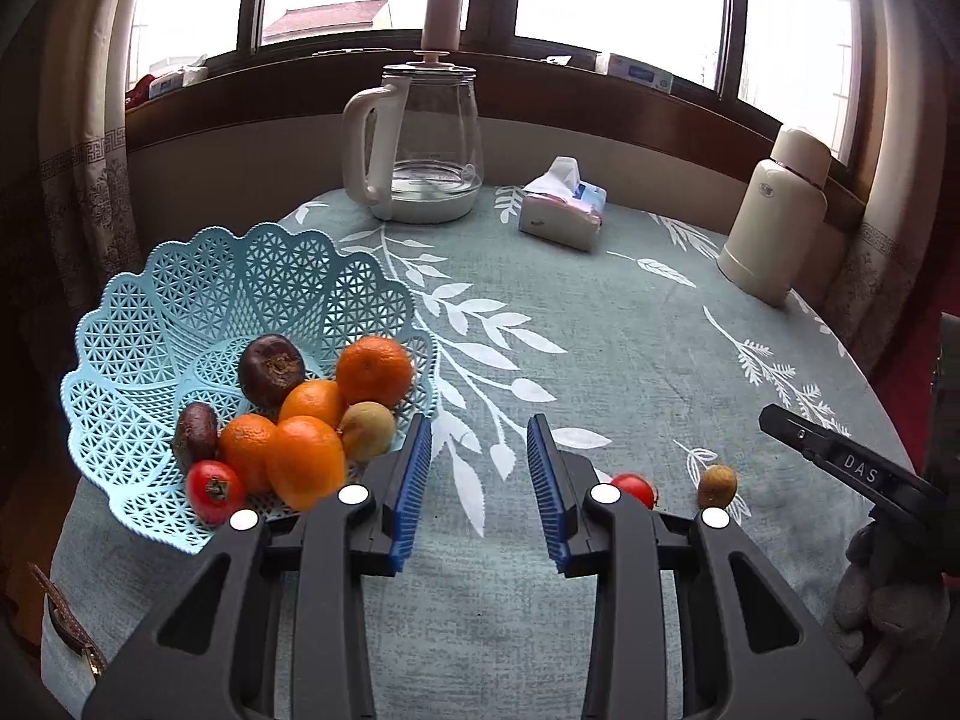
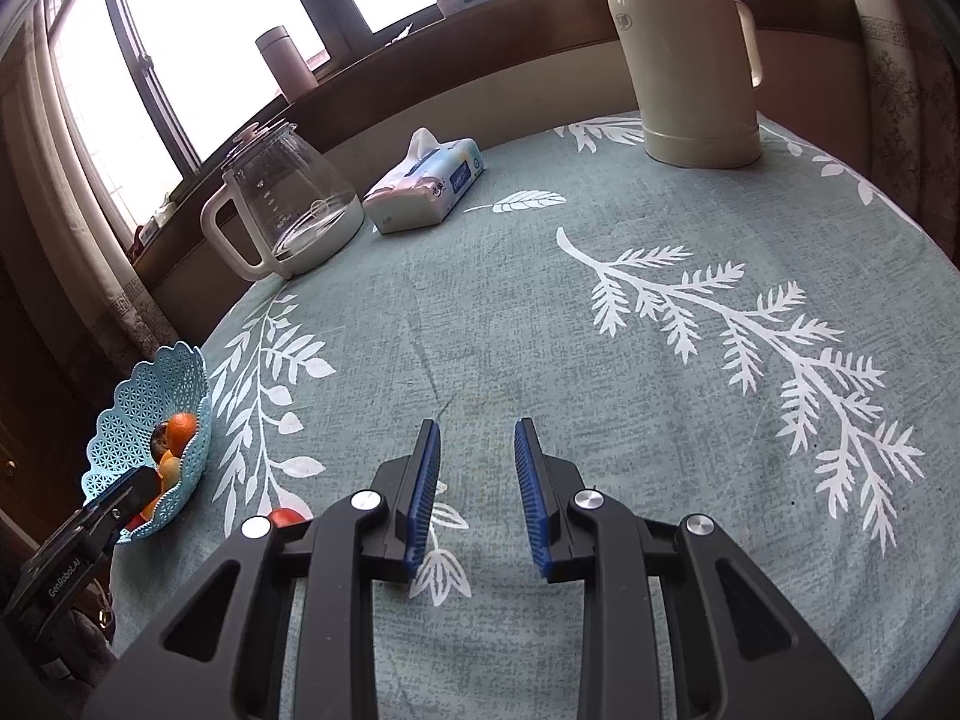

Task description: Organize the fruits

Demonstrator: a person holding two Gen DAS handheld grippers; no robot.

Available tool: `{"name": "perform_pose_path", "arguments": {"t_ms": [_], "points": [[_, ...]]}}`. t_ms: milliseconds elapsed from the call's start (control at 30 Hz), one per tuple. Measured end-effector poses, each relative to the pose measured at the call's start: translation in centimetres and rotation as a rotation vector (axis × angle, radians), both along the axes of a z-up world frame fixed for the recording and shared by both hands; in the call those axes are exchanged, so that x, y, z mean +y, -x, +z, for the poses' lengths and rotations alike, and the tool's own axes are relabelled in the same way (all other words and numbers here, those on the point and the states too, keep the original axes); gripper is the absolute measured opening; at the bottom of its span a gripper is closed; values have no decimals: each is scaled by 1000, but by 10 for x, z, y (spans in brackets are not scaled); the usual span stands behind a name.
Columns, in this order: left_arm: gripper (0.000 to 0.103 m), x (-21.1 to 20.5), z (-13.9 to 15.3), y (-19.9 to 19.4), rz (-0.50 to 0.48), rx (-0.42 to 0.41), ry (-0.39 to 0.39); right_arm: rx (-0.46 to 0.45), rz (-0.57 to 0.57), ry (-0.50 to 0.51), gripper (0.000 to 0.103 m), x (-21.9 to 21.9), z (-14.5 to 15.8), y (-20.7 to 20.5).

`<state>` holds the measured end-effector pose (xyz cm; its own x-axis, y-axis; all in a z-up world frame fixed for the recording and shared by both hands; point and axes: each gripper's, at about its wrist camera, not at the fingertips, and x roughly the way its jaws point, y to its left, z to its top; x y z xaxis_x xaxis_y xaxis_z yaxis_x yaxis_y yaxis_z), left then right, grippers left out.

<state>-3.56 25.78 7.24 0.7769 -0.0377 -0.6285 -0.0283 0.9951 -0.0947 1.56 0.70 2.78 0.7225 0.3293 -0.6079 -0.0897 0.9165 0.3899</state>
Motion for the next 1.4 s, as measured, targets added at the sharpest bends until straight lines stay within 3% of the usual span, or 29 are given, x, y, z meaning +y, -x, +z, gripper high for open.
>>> {"name": "perform_pose_path", "arguments": {"t_ms": [267,667,967,1000,1400], "points": [[35,-41,-29,-23,-126,83,37,7,-14,-14,26,-3,-1,-1],[35,-59,-49,-39,-192,167,74,13,30,-38,26,2,0,-1],[30,-53,-31,-25,-162,102,38,29,119,-42,31,19,-1,2],[30,-51,-28,-23,-156,92,32,34,121,-31,36,21,-2,2],[30,-35,-16,-12,-114,57,25,103,156,113,37,43,-16,0]]}}
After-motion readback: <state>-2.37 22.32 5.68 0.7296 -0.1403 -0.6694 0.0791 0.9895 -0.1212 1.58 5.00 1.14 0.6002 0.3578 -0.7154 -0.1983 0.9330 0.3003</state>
